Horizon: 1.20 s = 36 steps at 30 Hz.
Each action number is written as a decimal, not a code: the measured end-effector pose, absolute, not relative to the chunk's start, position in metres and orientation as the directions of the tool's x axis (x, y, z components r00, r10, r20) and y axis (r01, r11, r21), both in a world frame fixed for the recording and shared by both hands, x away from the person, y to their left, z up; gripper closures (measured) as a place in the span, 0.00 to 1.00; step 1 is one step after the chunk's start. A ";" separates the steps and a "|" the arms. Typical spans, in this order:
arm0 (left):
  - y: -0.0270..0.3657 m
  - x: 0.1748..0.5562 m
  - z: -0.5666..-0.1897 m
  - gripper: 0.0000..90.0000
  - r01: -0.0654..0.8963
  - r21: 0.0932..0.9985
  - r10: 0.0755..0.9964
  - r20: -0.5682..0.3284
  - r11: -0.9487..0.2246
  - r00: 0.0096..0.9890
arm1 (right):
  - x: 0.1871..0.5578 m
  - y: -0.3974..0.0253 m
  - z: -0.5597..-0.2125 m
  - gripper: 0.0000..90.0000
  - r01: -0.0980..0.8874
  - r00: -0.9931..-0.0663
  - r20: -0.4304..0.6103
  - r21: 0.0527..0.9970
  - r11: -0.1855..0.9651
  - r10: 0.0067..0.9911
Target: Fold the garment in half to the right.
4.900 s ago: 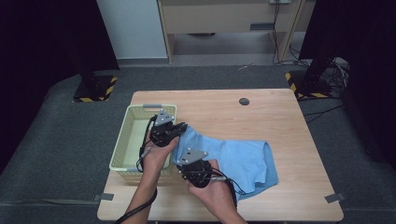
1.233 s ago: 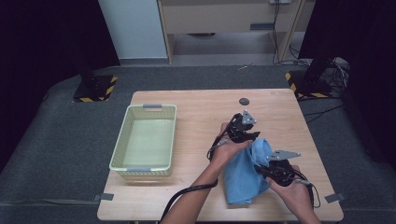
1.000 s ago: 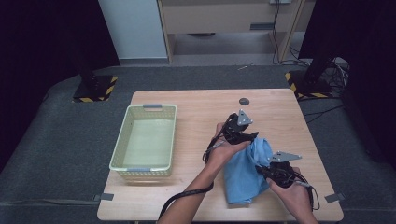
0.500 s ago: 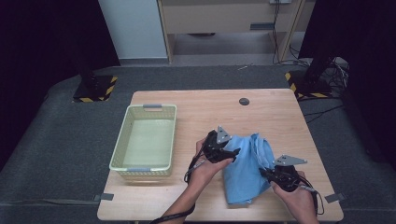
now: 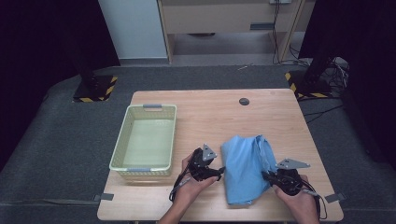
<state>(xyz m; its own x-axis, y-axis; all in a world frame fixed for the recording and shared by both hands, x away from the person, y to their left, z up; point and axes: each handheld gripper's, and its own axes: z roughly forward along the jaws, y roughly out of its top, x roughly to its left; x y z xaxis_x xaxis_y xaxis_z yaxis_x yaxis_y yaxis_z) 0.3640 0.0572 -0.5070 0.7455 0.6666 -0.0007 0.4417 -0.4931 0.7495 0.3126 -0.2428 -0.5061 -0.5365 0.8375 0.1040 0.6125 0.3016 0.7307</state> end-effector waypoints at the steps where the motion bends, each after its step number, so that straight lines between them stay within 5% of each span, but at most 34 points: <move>1: 0.057 0.363 -0.508 0.22 0.441 0.749 0.665 0.000 -0.495 0.747 | 0.312 -0.243 -0.506 0.91 0.616 -0.533 0.107 0.729 0.298 0.839; 8: 0.062 0.364 -0.506 0.21 0.444 0.756 0.676 -0.003 -0.481 0.737 | 0.312 -0.246 -0.509 0.86 0.627 -0.513 0.118 0.728 0.277 0.850; 23: 0.068 0.368 -0.509 0.21 0.459 0.752 0.683 -0.016 -0.473 0.730 | 0.305 -0.255 -0.500 0.94 0.652 -0.485 0.179 0.727 0.217 0.856; 36: 0.072 0.367 -0.509 0.21 0.484 0.754 0.695 -0.051 -0.444 0.717 | 0.303 -0.280 -0.498 0.72 0.675 -0.409 0.222 0.726 0.130 0.885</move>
